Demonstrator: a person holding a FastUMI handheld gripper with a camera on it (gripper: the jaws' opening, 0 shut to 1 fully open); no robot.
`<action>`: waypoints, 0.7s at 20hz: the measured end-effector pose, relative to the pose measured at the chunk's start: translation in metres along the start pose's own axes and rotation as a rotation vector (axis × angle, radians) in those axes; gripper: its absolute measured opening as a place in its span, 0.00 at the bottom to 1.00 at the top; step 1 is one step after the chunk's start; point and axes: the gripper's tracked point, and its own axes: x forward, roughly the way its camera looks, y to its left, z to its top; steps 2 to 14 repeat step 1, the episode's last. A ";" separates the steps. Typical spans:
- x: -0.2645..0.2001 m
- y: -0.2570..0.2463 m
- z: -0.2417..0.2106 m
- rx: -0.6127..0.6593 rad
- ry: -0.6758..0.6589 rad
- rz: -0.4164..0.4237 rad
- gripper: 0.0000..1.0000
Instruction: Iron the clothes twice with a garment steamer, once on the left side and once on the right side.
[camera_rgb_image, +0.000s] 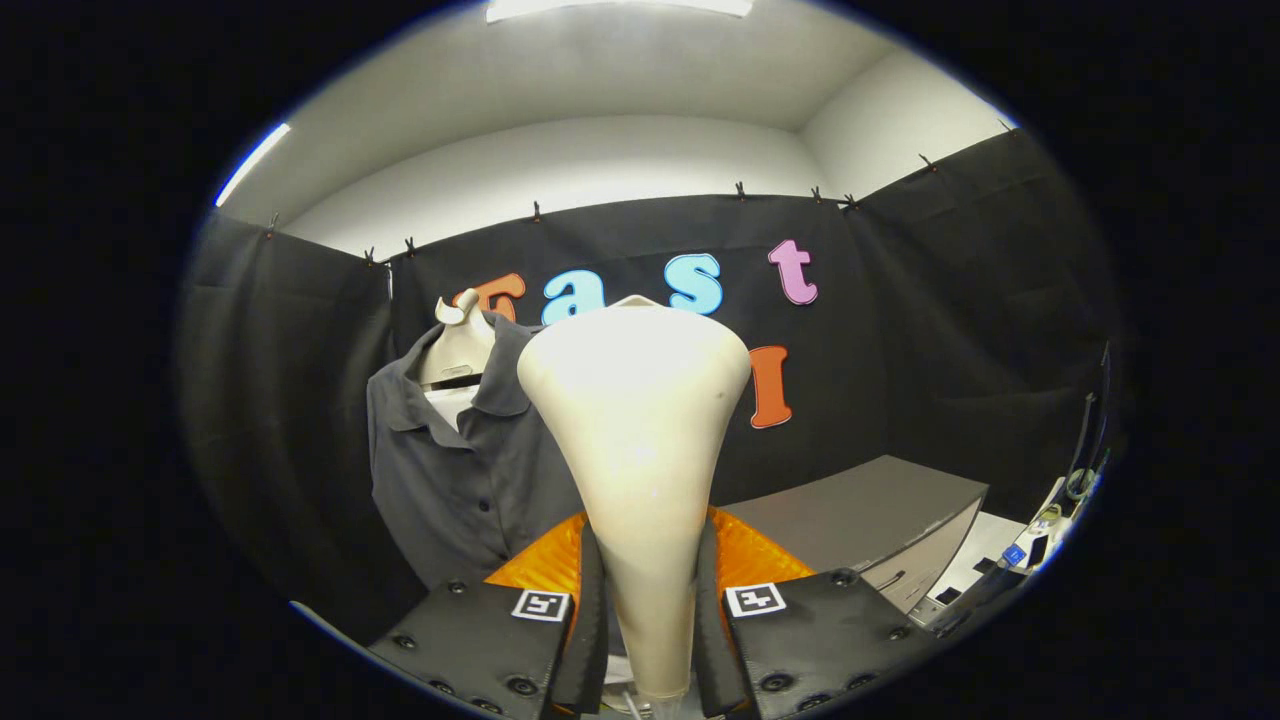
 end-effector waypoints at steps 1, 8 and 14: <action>0.000 -0.001 0.000 -0.002 0.006 0.014 0.43; 0.000 -0.001 0.000 -0.002 0.006 0.014 0.43; 0.000 -0.001 0.000 -0.002 0.006 0.014 0.43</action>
